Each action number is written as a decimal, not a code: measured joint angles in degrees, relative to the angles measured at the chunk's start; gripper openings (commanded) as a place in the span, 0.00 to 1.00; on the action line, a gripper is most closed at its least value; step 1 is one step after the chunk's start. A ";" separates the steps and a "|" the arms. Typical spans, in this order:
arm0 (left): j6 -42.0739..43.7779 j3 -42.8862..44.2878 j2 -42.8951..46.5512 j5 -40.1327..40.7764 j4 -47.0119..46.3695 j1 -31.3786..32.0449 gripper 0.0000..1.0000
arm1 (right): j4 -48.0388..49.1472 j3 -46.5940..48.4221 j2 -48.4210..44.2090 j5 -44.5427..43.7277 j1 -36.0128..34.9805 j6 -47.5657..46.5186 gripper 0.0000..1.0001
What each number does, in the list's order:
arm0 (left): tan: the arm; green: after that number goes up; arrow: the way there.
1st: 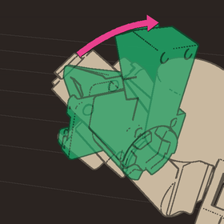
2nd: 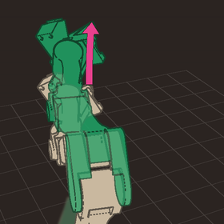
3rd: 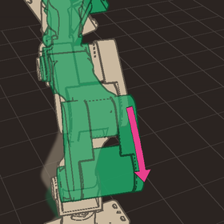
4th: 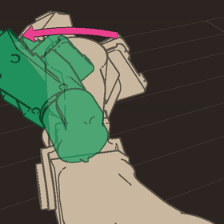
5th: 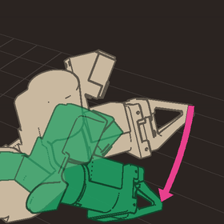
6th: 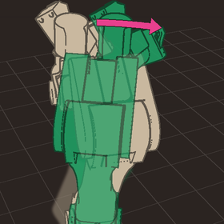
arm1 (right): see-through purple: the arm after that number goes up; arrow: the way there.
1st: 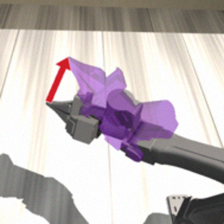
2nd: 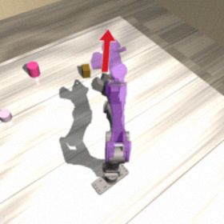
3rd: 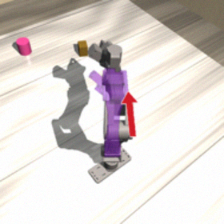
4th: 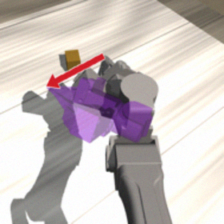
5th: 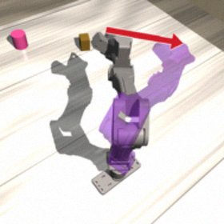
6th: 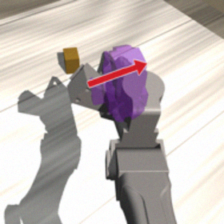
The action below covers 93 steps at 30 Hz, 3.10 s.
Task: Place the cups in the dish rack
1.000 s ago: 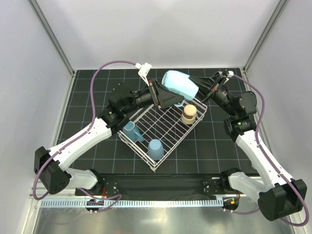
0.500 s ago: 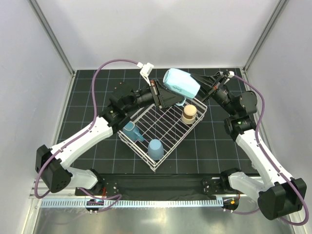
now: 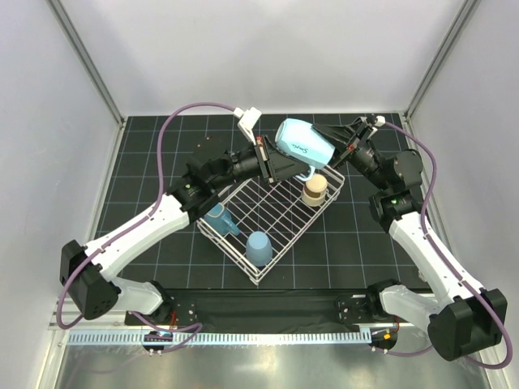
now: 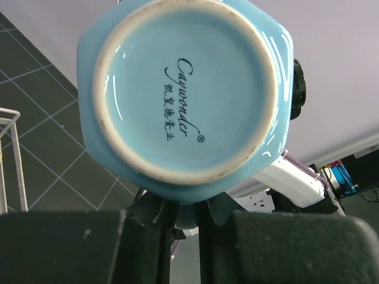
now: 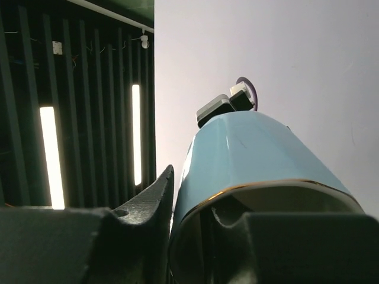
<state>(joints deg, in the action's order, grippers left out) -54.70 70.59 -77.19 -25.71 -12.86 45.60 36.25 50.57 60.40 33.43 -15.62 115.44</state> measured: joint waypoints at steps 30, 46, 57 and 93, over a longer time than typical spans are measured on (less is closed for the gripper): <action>16.55 10.19 3.34 19.85 38.60 -5.51 0.00 | -73.05 19.50 -0.26 14.95 18.10 -46.07 0.90; 20.48 10.23 -19.32 29.62 45.20 -4.42 0.00 | -105.63 30.99 1.86 5.49 18.10 -78.47 0.89; 20.74 10.23 -22.80 34.12 45.83 -3.63 0.00 | -106.71 30.97 1.86 5.49 18.10 -80.06 0.89; 18.53 7.48 -26.53 36.61 43.43 -3.63 0.59 | -106.92 30.03 3.87 7.48 18.10 -81.55 0.89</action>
<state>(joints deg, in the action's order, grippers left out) -36.16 78.06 -103.72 10.90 30.57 41.98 -70.67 80.60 64.27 40.91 2.48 33.89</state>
